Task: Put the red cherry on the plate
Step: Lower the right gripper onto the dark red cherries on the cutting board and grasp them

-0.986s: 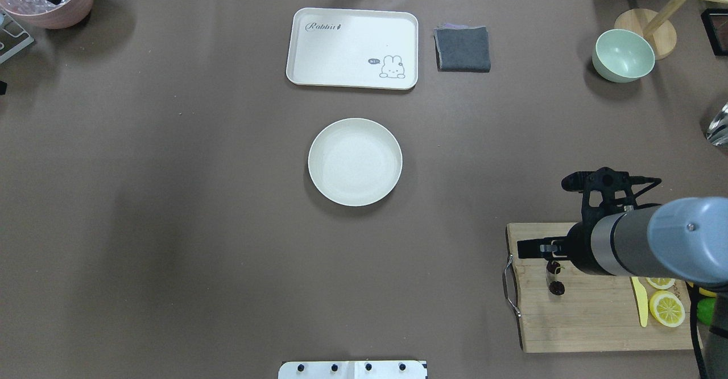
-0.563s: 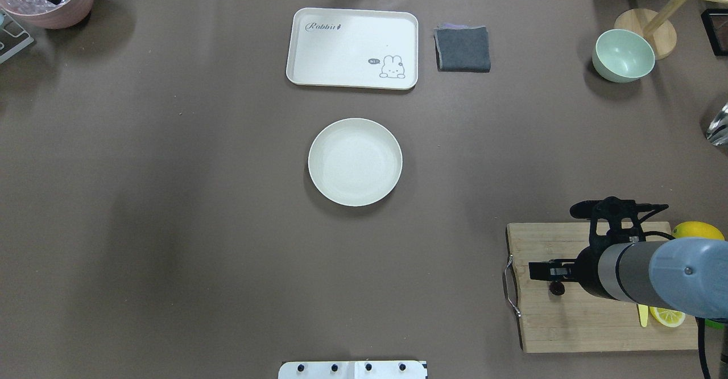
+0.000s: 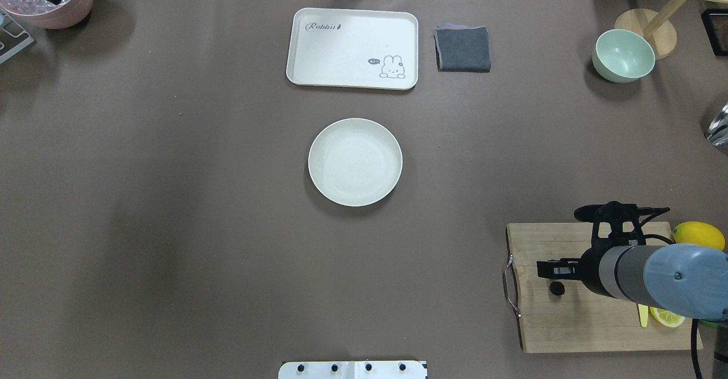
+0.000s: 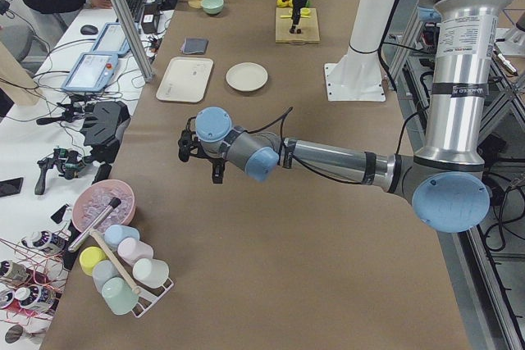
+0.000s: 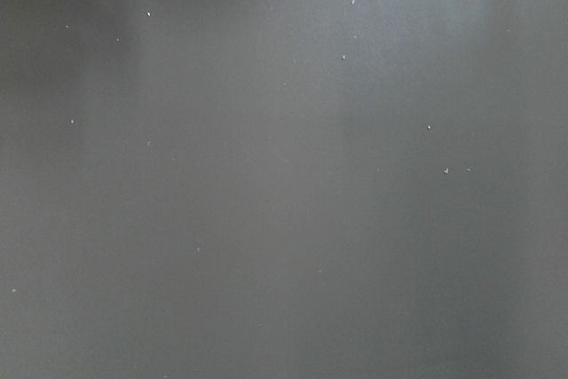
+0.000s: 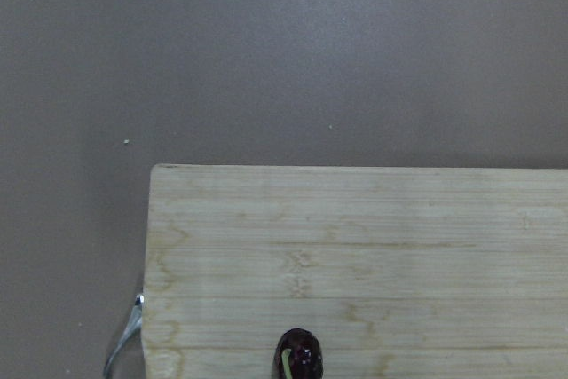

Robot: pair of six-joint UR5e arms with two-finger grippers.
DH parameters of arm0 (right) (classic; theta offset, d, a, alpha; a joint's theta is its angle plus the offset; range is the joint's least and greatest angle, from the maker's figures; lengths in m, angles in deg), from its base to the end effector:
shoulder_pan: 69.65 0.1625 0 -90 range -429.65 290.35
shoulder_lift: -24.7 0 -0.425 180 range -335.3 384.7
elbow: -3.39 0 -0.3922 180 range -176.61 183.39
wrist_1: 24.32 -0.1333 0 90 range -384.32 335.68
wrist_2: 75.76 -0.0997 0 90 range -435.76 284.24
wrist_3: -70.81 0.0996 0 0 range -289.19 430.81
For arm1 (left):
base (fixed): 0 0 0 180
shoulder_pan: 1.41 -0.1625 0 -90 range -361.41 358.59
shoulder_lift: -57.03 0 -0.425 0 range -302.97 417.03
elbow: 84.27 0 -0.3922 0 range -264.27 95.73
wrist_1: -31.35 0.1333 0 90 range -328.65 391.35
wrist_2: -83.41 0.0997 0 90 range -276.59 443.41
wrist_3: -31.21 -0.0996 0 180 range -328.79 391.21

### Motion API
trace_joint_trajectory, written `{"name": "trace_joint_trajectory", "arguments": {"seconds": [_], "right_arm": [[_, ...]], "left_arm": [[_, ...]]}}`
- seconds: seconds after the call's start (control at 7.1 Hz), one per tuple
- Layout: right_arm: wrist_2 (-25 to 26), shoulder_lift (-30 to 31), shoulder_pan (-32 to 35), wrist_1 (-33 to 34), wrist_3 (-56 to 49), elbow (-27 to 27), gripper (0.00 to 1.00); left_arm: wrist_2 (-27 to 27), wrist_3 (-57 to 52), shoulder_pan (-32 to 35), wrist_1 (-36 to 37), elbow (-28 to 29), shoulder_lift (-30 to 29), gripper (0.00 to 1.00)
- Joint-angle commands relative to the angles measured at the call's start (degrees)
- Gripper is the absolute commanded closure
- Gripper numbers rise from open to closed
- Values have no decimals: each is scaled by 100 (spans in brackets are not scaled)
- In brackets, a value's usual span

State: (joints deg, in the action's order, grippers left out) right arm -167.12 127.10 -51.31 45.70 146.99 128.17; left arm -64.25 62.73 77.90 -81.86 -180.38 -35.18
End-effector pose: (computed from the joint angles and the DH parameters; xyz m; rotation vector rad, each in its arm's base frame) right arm -0.3500 -0.2540 0.4347 0.1830 -0.7168 0.0665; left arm 0.0477 -0.5174 0.5237 0.1156 1.0914 -0.0496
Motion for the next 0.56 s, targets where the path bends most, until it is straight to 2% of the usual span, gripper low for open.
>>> {"name": "trace_joint_trajectory", "arguments": {"seconds": [0.0, 0.14, 0.42], "right_arm": [[12, -10, -6, 2, 10, -32, 39], [12, -10, -6, -6, 10, -32, 56], [21, -2, 3, -7, 1, -32, 100]], "left_arm": [[0, 37, -12, 9, -39, -43, 2], [9, 81, -30, 9, -31, -95, 2], [9, 231, -47, 9, -31, -218, 2]]}}
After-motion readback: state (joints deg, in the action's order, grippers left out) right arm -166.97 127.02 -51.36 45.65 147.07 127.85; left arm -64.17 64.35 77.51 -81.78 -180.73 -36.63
